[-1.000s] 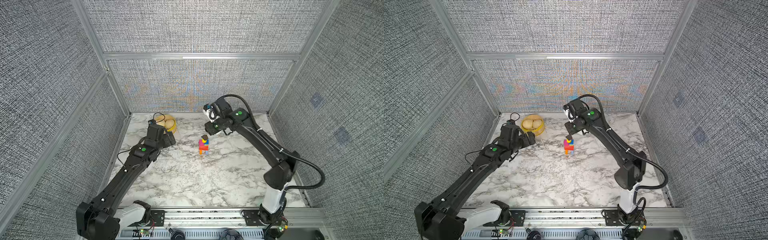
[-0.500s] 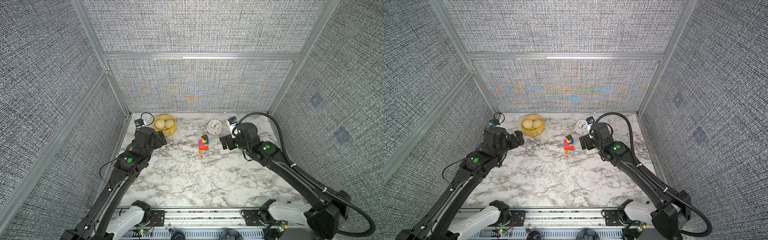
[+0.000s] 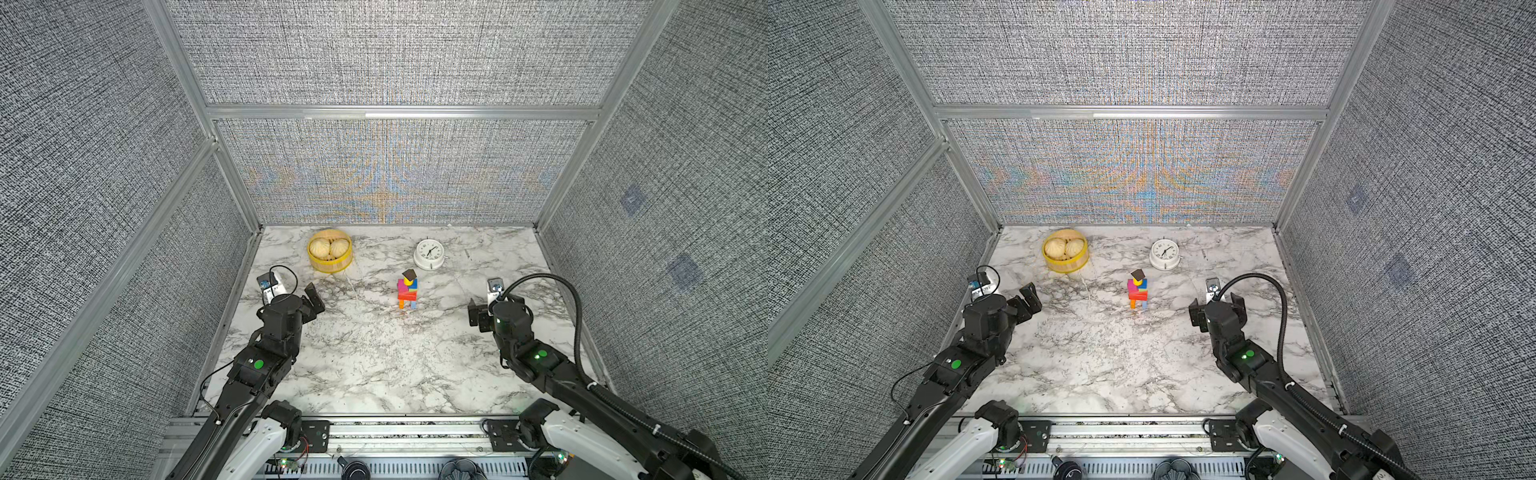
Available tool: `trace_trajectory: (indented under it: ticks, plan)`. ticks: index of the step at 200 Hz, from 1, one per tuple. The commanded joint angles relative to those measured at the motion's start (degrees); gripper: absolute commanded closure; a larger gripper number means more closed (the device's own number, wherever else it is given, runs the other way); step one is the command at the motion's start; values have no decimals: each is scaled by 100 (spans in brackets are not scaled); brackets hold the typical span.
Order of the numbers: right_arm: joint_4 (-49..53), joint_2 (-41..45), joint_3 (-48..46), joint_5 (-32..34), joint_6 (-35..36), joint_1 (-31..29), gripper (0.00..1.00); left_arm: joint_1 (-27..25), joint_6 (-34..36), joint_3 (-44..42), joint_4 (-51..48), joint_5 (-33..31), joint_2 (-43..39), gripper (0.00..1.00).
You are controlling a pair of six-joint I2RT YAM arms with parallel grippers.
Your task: Build the wood block tower
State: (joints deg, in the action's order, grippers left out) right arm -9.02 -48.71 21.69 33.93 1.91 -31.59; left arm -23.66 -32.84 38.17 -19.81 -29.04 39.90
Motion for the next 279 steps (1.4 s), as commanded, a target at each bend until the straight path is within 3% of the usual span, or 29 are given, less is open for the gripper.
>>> trace_trajectory:
  ticks: [1,20,37,54,92,103,136,183,203,252,279]
  plan:
    - [-2247,141,-710,275,719,3,1,4,170,-309,689,-759,19,1]
    - [-3337,92,-1237,187,862,34,1,4,679,-867,1621,-894,26,1]
    - [-2794,-21,-1028,184,684,129,1,9,1616,-1487,3059,-648,205,1]
    - [-2498,-308,-819,250,582,239,1,24,2157,-1801,4254,-983,795,1]
    - [-3711,-1164,-1122,305,851,672,1,474,2466,-1357,4536,-948,2288,1]
    - [-3986,-1417,-1179,341,830,835,1,553,2466,-1240,4622,-1009,2506,1]
    - [-4486,-2097,-1193,41,779,1212,1,1037,2992,-935,4382,-425,2895,1]
    - [-6266,-3415,-1159,-278,905,1447,1,2029,2538,-1294,4873,372,3257,1]
    - [-7148,-4188,-1213,-392,772,1543,1,2197,2290,-1383,5225,589,3519,1]
    - [-6882,-4120,-1150,-891,802,1643,1,2190,2513,-1615,6261,664,4069,1]
    - [-7149,-4035,-1480,-1221,730,1673,1,2186,2871,-1951,7207,1182,4279,1]
